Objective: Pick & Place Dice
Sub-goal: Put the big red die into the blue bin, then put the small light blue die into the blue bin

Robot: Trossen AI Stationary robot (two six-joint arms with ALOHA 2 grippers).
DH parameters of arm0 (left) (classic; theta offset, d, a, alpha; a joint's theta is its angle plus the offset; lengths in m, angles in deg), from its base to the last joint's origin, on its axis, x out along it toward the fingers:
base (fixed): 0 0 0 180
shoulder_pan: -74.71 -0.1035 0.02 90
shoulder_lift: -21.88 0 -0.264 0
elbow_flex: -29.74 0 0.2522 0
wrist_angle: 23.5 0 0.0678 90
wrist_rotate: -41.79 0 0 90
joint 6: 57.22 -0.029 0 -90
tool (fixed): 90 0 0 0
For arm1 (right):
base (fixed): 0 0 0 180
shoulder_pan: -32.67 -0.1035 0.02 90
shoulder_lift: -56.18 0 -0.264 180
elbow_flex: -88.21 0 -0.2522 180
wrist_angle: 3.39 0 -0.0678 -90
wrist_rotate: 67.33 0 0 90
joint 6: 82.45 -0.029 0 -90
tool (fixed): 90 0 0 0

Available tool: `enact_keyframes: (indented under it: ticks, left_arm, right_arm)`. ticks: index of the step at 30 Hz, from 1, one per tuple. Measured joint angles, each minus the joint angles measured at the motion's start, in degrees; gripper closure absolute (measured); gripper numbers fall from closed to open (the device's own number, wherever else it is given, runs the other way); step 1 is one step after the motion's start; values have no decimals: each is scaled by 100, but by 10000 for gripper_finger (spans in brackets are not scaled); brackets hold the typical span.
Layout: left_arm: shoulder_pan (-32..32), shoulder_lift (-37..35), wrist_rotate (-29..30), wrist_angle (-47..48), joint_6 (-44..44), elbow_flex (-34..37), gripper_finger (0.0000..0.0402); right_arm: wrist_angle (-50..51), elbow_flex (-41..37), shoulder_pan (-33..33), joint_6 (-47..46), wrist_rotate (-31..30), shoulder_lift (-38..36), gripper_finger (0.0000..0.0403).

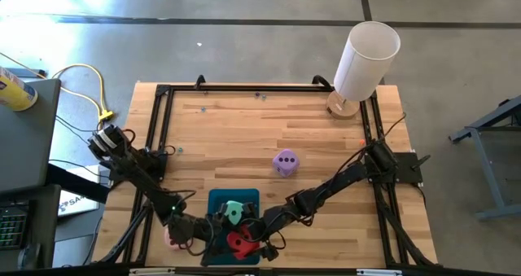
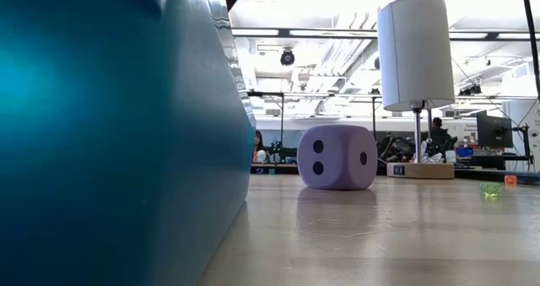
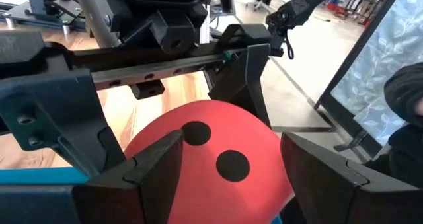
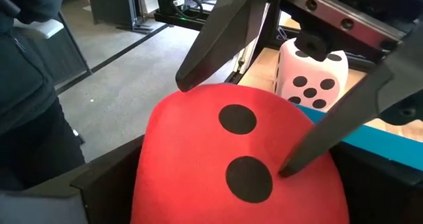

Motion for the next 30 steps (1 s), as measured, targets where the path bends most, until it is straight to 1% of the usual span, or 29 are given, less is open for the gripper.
enact_keyframes:
  ticks: [11, 12, 15, 16, 17, 19, 25, 30]
  left_arm:
    - [127, 2, -19, 187, 531, 0, 156]
    - [133, 2, -150, 324, 672, 0, 156]
    - [155, 81, -896, 654, 1067, 33, 156]
    - [152, 58, -1059, 629, 1183, 30, 156]
    - [148, 30, -1176, 567, 1287, 13, 156]
    - [111, 13, -1159, 566, 1375, 0, 156]
    - [162, 7, -834, 437, 735, 9, 156]
    - [153, 7, -740, 431, 301, 9, 156]
  right_arm:
    - [-5, 0, 6, 5, -59, 0, 4]
    - [-52, 2, 12, 17, -135, -1, 5]
    - [-264, 55, 113, 25, -440, -87, 5]
    - [-301, 57, 132, 22, -532, -89, 5]
    - [-287, 53, 159, 18, -585, -70, 5]
    - [-239, 28, 216, -5, -580, -28, 5]
    - [-249, 31, 249, -37, -457, -39, 5]
    - [-247, 31, 254, -7, -489, -35, 5]
